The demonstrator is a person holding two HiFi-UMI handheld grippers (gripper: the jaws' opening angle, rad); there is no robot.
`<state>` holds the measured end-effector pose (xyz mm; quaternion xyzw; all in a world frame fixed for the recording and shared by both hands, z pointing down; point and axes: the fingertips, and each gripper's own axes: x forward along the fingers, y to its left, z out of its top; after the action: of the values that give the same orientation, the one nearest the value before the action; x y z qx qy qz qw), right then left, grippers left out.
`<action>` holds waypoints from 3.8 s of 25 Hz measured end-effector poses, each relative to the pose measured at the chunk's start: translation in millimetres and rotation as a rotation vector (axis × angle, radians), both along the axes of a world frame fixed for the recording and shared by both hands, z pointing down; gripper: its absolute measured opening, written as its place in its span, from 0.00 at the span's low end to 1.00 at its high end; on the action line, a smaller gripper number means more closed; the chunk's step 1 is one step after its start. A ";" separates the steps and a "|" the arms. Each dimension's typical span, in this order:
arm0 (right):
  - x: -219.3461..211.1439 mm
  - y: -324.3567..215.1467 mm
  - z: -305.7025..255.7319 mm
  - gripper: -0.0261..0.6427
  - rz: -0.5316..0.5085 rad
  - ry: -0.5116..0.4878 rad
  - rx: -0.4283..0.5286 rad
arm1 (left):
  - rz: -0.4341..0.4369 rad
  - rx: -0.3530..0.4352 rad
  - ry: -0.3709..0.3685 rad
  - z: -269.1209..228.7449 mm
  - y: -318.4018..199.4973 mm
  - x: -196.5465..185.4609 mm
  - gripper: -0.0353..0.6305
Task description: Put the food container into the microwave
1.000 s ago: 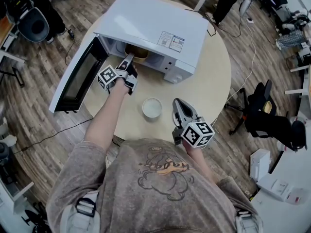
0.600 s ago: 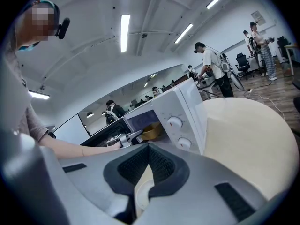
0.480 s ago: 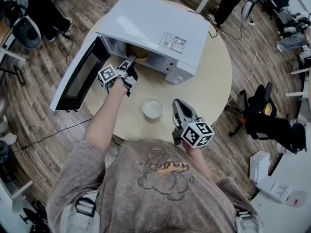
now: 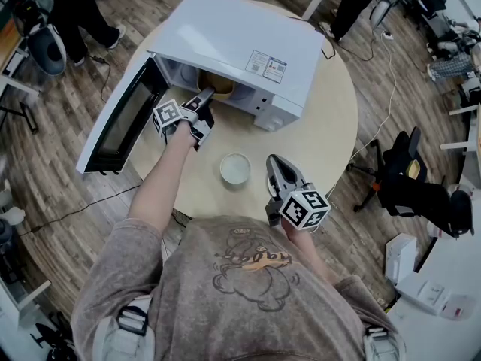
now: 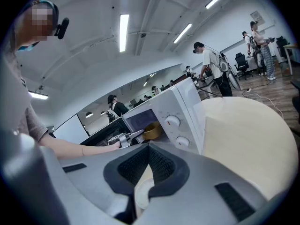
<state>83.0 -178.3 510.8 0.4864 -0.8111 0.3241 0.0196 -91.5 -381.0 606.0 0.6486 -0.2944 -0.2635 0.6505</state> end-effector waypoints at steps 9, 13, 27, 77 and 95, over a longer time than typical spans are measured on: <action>-2.6 0.1 2.5 0.04 -0.006 -0.002 -0.007 | 0.022 -0.005 -0.037 2.5 -4.4 -1.2 0.41; -0.8 0.5 1.6 0.04 -0.001 -0.004 -0.009 | 0.026 -0.020 -0.061 6.3 -1.0 -2.0 0.42; -1.9 2.9 3.1 0.04 -0.010 -0.009 -0.011 | -0.007 -0.035 -0.061 15.1 8.9 -10.3 0.44; -0.2 2.8 1.6 0.04 -0.005 -0.040 -0.002 | -0.159 -0.064 -0.019 20.2 27.6 -33.1 0.29; 4.1 -3.2 9.9 0.04 0.007 -0.042 -0.028 | -0.149 -0.067 -0.027 19.7 -4.4 -23.6 0.26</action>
<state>87.0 -181.5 520.7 0.4819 -0.8051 0.3457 0.0085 -115.0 -385.4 625.7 0.6062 -0.3590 -0.2923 0.6467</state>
